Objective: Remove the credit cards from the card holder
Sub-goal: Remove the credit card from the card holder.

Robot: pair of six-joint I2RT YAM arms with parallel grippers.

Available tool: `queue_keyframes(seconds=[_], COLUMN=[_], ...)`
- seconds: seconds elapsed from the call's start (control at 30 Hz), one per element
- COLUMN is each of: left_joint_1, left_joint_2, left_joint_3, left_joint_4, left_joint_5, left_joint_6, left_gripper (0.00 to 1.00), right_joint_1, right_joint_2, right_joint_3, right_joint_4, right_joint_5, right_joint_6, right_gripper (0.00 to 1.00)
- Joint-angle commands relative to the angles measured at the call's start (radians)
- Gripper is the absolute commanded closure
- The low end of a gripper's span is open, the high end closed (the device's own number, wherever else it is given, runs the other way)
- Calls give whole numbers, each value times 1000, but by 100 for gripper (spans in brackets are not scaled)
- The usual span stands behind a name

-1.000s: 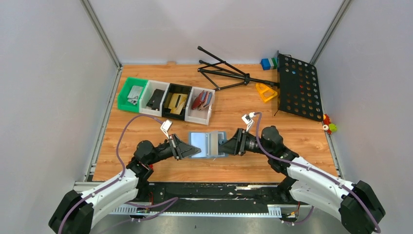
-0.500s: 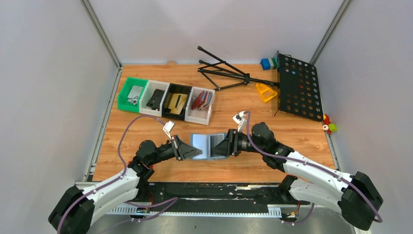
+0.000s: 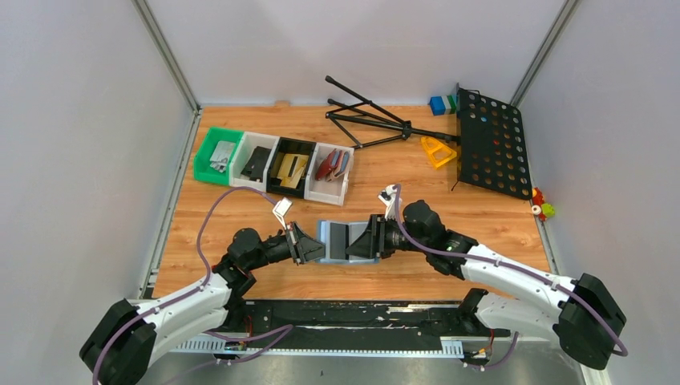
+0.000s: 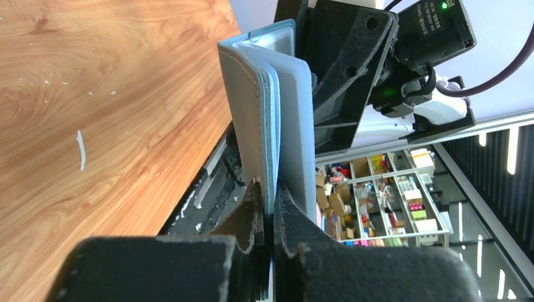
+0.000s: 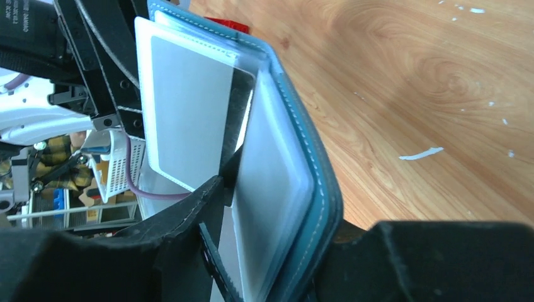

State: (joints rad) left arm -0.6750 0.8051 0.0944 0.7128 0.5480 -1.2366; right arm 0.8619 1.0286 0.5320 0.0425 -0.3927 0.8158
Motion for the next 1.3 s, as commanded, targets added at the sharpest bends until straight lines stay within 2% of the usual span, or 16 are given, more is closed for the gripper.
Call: queue_keyframes(seconds=[0.0,0.1,0.3,0.4,0.5,0.67,0.73,1.07,1.27], left_joint_1=[-6,-6,-6,-6,-6,-6,-6,-6,-6], left_joint_2=[-30,-38,-50,-62,-79,-111,-108,-75,-94], left_joint_3=[44,44,42,32,23,17,21,25,24], left_joint_4=[-6,-16,-11,20,39,22,15,38,46], left_joint_5=[-10,-10,-3,0,-12,-34,-30,-13,-15], left_joint_6=[42,43,36,22,15,18,24,18,9], left_gripper=[100,99,85,70,59,50,51,81,87], right_joint_1=[5,5,4,5,5,3,3,3,4], right_joint_2=[-42,-45,-62,-69,-70,-80,-82,-73,-49], right_joint_3=[6,-13,-57,-66,-72,-75,-72,-71,-79], right_joint_4=[-27,-19,63,72,78,93,99,121,150], right_joint_5=[67,63,39,40,37,27,20,-2,-13], right_joint_6=[-13,-1,39,46,52,52,49,49,51], right_gripper=[62,71,88,93,95,96,96,97,97])
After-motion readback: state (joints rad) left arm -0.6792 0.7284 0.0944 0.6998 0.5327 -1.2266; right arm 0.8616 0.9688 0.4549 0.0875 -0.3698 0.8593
